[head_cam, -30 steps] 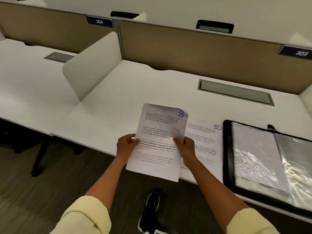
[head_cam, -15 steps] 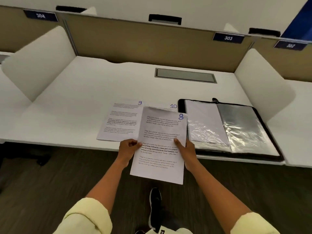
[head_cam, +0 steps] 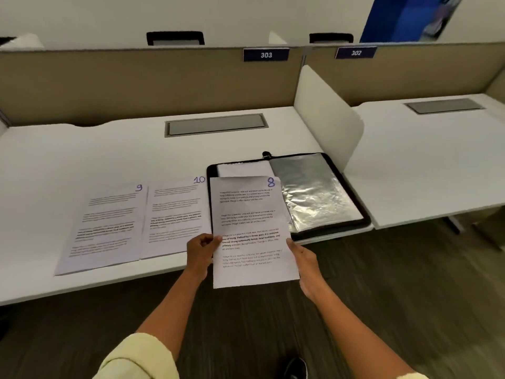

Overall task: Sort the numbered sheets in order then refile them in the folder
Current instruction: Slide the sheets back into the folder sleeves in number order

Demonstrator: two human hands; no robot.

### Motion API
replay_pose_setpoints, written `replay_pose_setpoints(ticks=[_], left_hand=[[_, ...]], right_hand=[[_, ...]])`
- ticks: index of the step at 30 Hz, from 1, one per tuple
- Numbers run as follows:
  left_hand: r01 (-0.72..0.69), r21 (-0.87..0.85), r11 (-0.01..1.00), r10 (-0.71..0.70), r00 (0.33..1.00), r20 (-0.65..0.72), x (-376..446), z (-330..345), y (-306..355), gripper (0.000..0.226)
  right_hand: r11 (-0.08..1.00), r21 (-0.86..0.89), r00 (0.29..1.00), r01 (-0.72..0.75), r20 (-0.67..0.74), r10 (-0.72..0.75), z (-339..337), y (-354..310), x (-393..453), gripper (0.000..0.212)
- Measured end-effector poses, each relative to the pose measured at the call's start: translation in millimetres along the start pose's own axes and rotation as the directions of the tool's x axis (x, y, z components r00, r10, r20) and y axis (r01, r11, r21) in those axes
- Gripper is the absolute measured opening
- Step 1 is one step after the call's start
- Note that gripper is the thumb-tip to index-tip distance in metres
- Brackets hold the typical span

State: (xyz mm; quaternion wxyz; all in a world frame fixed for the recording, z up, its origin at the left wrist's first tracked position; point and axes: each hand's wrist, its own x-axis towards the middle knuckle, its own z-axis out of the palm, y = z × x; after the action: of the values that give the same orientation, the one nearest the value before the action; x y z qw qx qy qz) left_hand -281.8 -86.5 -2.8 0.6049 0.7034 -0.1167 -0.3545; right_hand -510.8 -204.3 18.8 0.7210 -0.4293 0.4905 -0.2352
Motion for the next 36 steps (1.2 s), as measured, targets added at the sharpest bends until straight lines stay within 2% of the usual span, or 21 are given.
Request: replay_pose_setpoints(ticks=[5,7,9,11,15,19,24,27,29,31,33,36], left_hand=[[0.056,-0.106,0.993,-0.059,0.998,-0.025,8,91,-2,0.017],[0.081,-0.147,0.986,-0.086,0.996,-0.027,10,127,-5,0.018],[0.104,-0.204,0.973,-0.113,0.993,-0.036,7,161,-5,0.016],[0.119,-0.238,0.964,-0.134,0.990,-0.047,4,188,-4,0.013],[0.133,-0.258,0.957,-0.139,0.990,-0.005,-3,233,-2,0.014],[0.145,-0.235,0.961,-0.132,0.989,0.074,-2,254,1,0.020],[0.101,-0.128,0.987,-0.066,0.964,0.256,7,262,12,0.019],[0.060,0.011,0.998,-0.060,0.961,0.271,19,265,15,0.019],[-0.083,0.225,0.971,0.024,0.967,0.255,33,266,13,0.019],[-0.314,0.464,0.828,0.169,0.929,0.328,44,268,13,0.021],[-0.446,0.560,0.698,0.212,0.876,0.434,51,273,15,0.022],[-0.594,0.592,0.544,0.218,0.782,0.584,59,281,12,0.025]], right_hand=[[0.984,0.175,0.997,0.003,-0.077,0.011,-68,-33,14,0.038],[0.943,0.332,0.993,-0.004,-0.107,0.042,-91,-44,22,0.037],[0.885,0.465,0.993,0.000,-0.107,0.056,-109,-51,30,0.045],[0.845,0.534,0.995,0.009,-0.089,0.046,-122,-55,36,0.050],[0.851,0.525,0.994,0.023,-0.106,0.039,-143,-58,46,0.039],[0.901,0.432,0.985,0.028,-0.166,0.049,-156,-52,58,0.049],[0.912,0.404,0.968,0.070,-0.249,0.036,-166,-48,63,0.051],[0.905,0.414,0.947,0.099,-0.317,0.041,-175,-47,61,0.049],[0.901,0.417,0.927,0.119,-0.371,0.050,-180,-48,58,0.042],[0.895,0.422,0.911,0.142,-0.409,0.048,-185,-49,56,0.038],[0.892,0.421,0.897,0.167,-0.440,0.040,-190,-46,52,0.037],[0.893,0.414,0.872,0.178,-0.486,0.052,-196,-40,43,0.038]])
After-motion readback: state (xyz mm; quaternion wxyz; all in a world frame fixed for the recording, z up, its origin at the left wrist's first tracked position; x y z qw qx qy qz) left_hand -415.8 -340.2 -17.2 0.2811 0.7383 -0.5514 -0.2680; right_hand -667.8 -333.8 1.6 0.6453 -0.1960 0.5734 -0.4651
